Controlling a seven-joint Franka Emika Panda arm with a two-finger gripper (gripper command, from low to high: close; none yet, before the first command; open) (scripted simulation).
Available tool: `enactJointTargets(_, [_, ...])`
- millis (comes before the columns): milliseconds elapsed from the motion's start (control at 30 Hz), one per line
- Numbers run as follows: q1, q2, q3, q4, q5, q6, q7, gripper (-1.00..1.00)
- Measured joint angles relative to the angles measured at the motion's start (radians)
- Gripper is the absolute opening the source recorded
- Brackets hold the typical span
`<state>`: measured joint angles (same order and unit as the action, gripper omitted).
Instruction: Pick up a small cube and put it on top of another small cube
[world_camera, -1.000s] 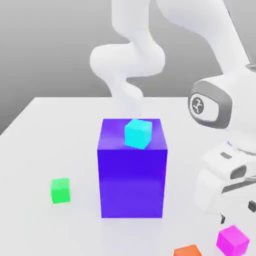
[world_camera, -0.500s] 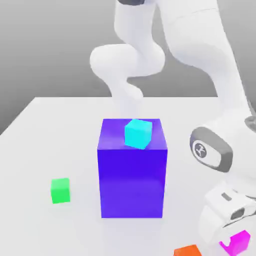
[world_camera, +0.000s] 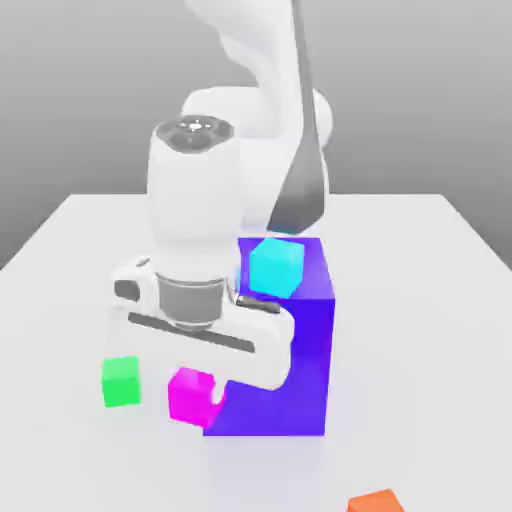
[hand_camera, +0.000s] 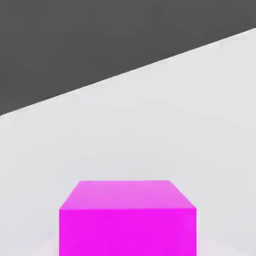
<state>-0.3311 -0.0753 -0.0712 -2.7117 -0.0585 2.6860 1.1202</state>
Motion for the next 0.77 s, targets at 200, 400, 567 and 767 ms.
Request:
enactJointTargets(200, [-0.105,-0.013,-0.084,-0.144,0.023,0.085,0.079,-1.0])
enactJointTargets(400, [-0.101,0.127,-0.073,-0.14,0.093,0.218,0.032,1.0])
enactJointTargets(567, [-0.103,0.136,-0.071,-0.14,0.098,0.226,0.028,1.0])
enactJointTargets(767, [-0.129,-0.056,-0.067,-0.15,0.017,0.045,0.086,1.0])
